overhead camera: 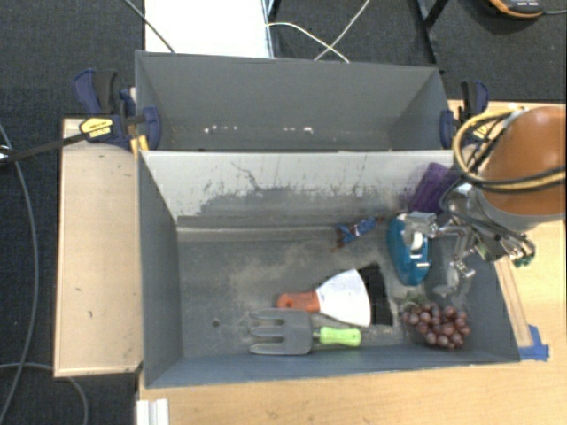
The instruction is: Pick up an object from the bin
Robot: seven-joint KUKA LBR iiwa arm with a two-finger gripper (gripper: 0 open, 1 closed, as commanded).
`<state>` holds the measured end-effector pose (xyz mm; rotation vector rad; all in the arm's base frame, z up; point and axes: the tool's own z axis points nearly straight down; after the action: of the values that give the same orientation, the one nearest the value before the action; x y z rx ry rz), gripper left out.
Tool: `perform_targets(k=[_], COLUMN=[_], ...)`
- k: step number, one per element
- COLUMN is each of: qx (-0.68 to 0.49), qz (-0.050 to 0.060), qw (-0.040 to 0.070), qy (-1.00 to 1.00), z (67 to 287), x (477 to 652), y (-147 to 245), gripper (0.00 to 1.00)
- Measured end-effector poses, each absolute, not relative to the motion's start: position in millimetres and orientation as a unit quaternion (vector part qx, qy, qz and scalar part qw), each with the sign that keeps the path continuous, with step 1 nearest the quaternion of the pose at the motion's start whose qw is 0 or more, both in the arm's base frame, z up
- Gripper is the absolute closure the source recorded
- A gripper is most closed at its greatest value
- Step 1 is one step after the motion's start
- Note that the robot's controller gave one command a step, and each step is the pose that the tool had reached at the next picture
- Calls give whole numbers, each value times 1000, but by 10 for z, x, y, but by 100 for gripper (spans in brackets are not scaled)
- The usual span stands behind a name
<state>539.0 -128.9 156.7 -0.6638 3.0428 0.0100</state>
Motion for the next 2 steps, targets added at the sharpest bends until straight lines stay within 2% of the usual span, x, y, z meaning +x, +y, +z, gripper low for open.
perform_targets(k=[1, 2], qx=[-278, -232], qz=[7, 7], qw=[12, 20], qy=[961, 973], z=[841, 927], x=[4857, 4981], y=[-165, -1352], gripper=[0, 0])
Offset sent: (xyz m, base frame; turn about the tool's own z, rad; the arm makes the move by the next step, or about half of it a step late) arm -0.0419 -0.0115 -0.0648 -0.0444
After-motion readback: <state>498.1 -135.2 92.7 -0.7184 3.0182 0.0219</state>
